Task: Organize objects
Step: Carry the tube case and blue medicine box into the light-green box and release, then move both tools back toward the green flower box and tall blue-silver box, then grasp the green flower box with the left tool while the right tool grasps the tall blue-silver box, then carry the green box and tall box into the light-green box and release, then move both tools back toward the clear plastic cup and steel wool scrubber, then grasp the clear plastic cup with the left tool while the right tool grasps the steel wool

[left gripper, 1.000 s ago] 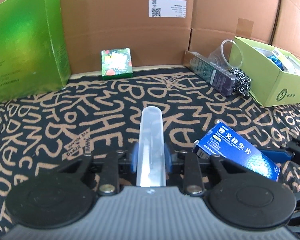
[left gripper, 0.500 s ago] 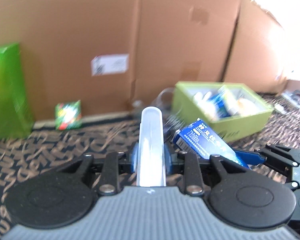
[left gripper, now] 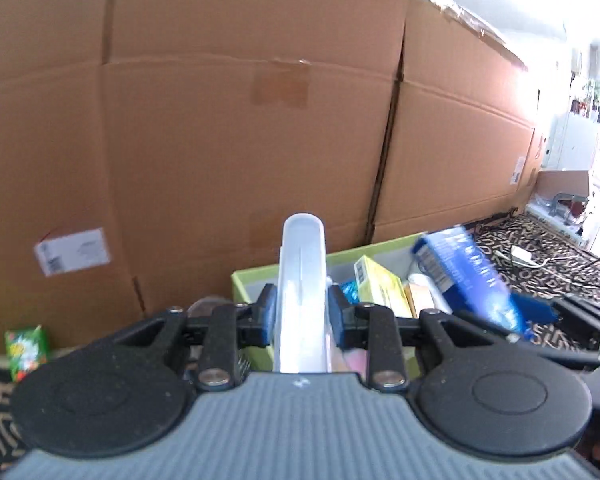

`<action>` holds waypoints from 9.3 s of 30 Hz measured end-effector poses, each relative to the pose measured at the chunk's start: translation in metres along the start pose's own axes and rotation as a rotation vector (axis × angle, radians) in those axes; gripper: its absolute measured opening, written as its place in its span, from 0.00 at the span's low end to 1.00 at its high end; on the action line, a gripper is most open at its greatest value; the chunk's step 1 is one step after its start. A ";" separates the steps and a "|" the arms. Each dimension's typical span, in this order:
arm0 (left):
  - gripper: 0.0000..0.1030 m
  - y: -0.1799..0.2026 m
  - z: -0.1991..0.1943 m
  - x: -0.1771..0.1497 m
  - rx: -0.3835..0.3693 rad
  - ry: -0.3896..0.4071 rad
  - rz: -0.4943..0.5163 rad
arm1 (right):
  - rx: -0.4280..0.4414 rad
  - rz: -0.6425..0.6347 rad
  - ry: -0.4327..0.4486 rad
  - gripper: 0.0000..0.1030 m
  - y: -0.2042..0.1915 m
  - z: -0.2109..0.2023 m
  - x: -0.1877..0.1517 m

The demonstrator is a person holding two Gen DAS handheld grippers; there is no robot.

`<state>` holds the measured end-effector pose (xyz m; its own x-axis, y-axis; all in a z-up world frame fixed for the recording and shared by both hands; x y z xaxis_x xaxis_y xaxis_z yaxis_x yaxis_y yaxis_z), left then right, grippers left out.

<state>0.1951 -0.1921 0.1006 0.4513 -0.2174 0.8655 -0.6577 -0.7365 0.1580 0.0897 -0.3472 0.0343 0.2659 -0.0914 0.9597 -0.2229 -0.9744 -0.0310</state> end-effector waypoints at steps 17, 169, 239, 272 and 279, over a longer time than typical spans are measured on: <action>0.28 0.003 0.099 -0.006 0.015 -0.112 -0.001 | -0.105 0.036 -0.078 0.59 0.042 0.101 -0.010; 0.58 -0.083 -0.101 -0.094 0.049 -0.074 -0.092 | 0.210 -0.123 -0.086 0.42 -0.104 -0.039 -0.036; 1.00 -0.076 -0.088 -0.082 0.198 0.097 -0.143 | 0.140 -0.076 -0.078 0.48 -0.097 0.001 -0.048; 0.52 -0.136 0.083 -0.068 0.148 -0.084 -0.216 | 0.085 -0.138 -0.193 0.53 -0.127 0.053 -0.084; 0.07 -0.160 0.087 -0.083 0.110 -0.133 -0.280 | 0.107 -0.200 -0.174 0.53 -0.145 0.050 -0.085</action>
<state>0.3152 -0.1114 -0.0382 0.6846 -0.0733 0.7252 -0.4317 -0.8424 0.3224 0.1464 -0.2081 -0.0563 0.4532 0.0800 0.8878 -0.0517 -0.9919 0.1158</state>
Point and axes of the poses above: each gripper's, at about its wrist camera, not at the fingertips, and z roughly the way its jaws point, y to its right, x to its top, the point moved 1 cm from there along z, roughly the way its jaws point, and after that the axes turned 11 degrees about -x, right-handed, at the moved point
